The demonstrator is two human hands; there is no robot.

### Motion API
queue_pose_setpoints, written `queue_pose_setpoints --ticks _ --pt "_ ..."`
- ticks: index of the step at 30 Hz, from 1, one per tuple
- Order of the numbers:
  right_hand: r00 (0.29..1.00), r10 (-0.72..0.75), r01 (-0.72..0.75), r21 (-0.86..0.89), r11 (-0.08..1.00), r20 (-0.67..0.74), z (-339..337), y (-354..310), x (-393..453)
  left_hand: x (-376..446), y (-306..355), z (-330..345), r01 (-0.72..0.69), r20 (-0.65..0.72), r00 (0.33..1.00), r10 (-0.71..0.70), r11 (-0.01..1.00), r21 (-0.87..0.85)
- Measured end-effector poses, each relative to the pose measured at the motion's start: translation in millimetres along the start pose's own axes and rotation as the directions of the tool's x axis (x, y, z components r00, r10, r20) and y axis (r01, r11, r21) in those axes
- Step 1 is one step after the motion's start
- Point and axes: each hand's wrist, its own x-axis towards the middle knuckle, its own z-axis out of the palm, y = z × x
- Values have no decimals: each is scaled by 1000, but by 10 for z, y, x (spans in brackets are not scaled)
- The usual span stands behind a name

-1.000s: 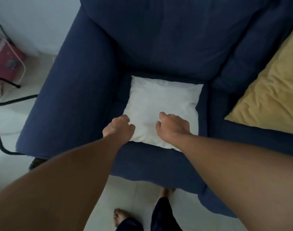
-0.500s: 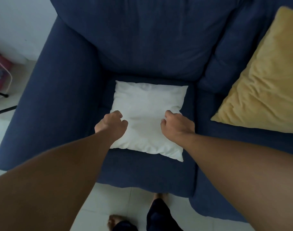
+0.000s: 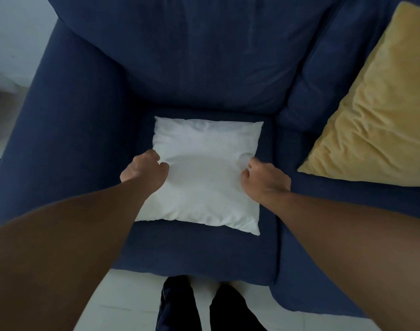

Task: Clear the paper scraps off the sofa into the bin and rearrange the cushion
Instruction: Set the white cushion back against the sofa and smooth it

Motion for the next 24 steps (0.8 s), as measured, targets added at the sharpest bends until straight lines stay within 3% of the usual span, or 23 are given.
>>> queue_pose_setpoints --ticks 9,14,19,24 --pt "982 187 -189 112 975 29 189 -163 186 410 -105 -19 -23 21 1000 23 1000 6" --pt "923 323 -364 205 908 207 453 -312 249 619 -276 60 4 40 999 -2 999 -40" --pt "895 307 -400 278 873 324 629 -388 315 767 -441 239 47 117 993 -35 994 -101" --pt "894 312 -408 299 862 321 588 -403 348 768 -458 338 116 233 970 -72 976 -183"
